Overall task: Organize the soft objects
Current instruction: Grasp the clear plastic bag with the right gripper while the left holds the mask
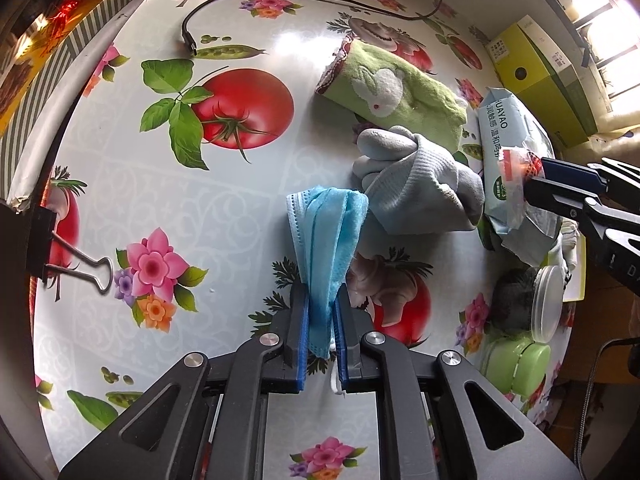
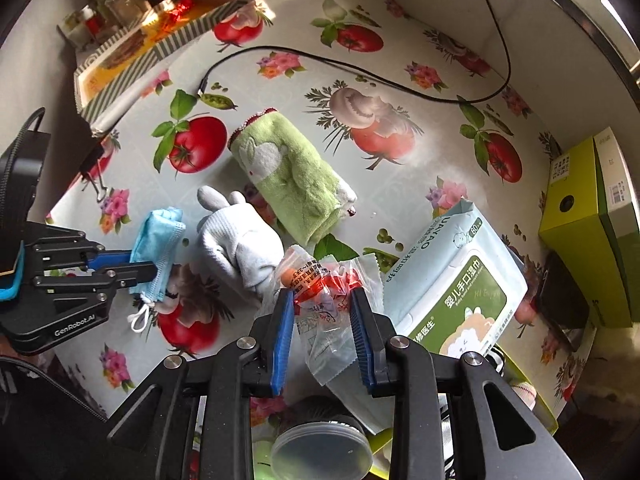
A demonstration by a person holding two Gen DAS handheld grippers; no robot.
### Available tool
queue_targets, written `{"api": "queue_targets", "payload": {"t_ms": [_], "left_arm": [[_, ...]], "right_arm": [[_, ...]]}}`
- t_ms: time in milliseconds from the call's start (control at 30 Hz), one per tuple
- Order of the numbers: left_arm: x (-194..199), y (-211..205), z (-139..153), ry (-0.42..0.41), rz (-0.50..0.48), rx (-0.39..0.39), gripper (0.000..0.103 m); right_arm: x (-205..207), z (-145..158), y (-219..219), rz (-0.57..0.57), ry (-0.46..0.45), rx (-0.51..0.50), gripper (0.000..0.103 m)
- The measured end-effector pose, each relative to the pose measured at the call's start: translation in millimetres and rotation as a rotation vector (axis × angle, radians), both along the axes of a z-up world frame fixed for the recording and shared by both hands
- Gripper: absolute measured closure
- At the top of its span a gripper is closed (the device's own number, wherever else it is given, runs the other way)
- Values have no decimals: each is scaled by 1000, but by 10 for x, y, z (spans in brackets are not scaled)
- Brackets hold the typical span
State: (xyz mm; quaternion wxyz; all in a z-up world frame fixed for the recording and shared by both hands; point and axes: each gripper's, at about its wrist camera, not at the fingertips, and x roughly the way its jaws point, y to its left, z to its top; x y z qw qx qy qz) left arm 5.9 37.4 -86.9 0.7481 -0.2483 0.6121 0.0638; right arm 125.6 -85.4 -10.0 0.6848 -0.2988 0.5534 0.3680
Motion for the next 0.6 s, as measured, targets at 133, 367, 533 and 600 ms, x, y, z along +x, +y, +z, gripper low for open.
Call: {"api": "queue_targets", "payload": {"t_ms": [133, 367, 533, 600], "left_arm": [[-24, 32, 53, -10, 12, -4, 93], [-100, 125, 163, -32, 33, -29, 93], [-107, 85, 272, -50, 20, -31, 93], [-94, 52, 314, -56, 9, -29, 93]], "right_arm": [[-74, 94, -78, -45, 21, 56, 76], [-278, 208, -201, -95, 54, 128, 76], [-386, 264, -326, -144, 82, 175, 76], [-417, 277, -382, -162, 91, 189, 76]]}}
